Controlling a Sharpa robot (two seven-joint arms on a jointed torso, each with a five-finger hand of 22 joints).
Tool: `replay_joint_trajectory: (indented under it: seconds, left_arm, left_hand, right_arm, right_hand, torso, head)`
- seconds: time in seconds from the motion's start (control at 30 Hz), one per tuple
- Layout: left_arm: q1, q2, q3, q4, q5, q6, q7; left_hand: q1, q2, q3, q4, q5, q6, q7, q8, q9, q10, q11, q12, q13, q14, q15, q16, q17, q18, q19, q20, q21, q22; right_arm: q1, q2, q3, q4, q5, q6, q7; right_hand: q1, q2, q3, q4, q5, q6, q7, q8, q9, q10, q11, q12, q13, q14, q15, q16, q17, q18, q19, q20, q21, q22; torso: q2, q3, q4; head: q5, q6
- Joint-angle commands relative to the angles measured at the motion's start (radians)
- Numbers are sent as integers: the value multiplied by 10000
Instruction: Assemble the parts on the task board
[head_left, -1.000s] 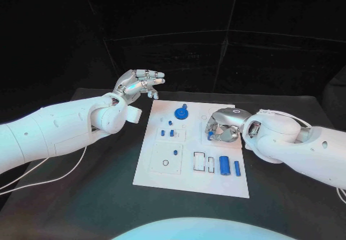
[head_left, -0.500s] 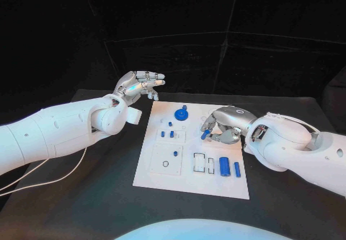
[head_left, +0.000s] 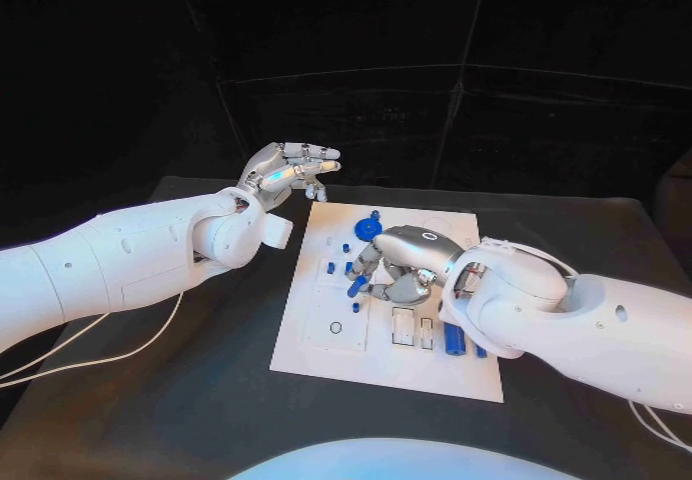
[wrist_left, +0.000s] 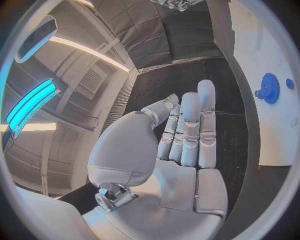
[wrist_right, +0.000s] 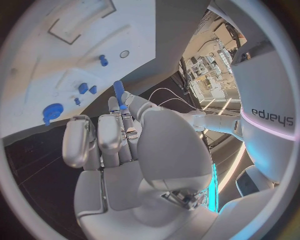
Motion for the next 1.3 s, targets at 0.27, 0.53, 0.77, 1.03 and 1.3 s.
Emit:
replay_joint_trajectory:
  seconds: [0.27, 0.53, 0.77, 1.03, 1.3]
  left_arm:
    - [20, 120, 3, -22, 27, 180, -34]
    - [21, 165, 3, -52, 27, 184, -33]
    - [21, 191, 3, -85, 27, 199, -34]
    - [20, 212, 1, -118, 27, 209, -40]
    - [19, 221, 0, -127, 27, 218, -44]
  left_hand:
    - [-22, 98, -8, -38, 57, -5, 68, -36, -10, -61, -22, 34, -10, -99, 0, -66, -15, 61, -79, 2, -37, -15]
    - [-22, 98, -8, -38, 57, -5, 68, -36, -10, -61, -22, 34, -10, -99, 0, -66, -15, 61, -79, 2, -37, -15]
    - [-22, 98, -8, -38, 57, -5, 68, -36, -10, -61, -22, 34, -10, -99, 0, -66, -15, 61, -79, 2, -37, -15]
    - [-22, 98, -8, -38, 57, -5, 68, -36, -10, -61, -22, 34, -10, -99, 0, -66, -15, 61, -79, 2, -37, -15]
    - [-22, 98, -8, -38, 57, -5, 68, -36, -10, -61, -22, 34, -10, -99, 0, -66, -15, 61, -79, 2, -37, -15]
  right_arm:
    - [-403, 962, -12, -721, 247, 762, 514]
    - [-603, 1261, -35, -1085, -98, 1034, 443]
    - [-657, 1281, -43, -1227, -333, 1145, 342]
    - [-672, 1262, -44, -1279, -463, 1452, 197]
    - [-674, 1291, -46, -1344, -678, 1627, 41]
  right_hand:
    - [-69, -39, 97, -4, 63, -6, 45, -6, -4, 23, 19, -66, -18, 228, -26, 44, 11, -156, 73, 0, 62, 2]
    - [-73, -37, 101, -4, 64, -7, 47, -9, -5, 21, 21, -72, -19, 227, -24, 41, 6, -156, 70, 1, 61, -1]
    - [-80, -34, 108, -4, 64, -9, 50, -12, -7, 17, 25, -82, -21, 225, -21, 35, -4, -154, 66, 3, 59, -7]
    - [-80, -34, 108, -4, 64, -9, 50, -12, -7, 17, 25, -82, -21, 225, -21, 35, -4, -154, 66, 3, 59, -7]
    - [-90, -30, 119, -5, 64, -7, 52, -16, -8, 14, 29, -97, -22, 224, -17, 38, -3, -156, 70, 7, 65, 3]
  torso:
    - [-2, 4, -27]
    - [-5, 15, -6]
    - [-1, 18, -19]
    - [1, 8, -17]
    - [-6, 9, -10]
  head:
    - [179, -42]
    - [203, -109]
    - [172, -109]
    - [137, -124]
    - [147, -150]
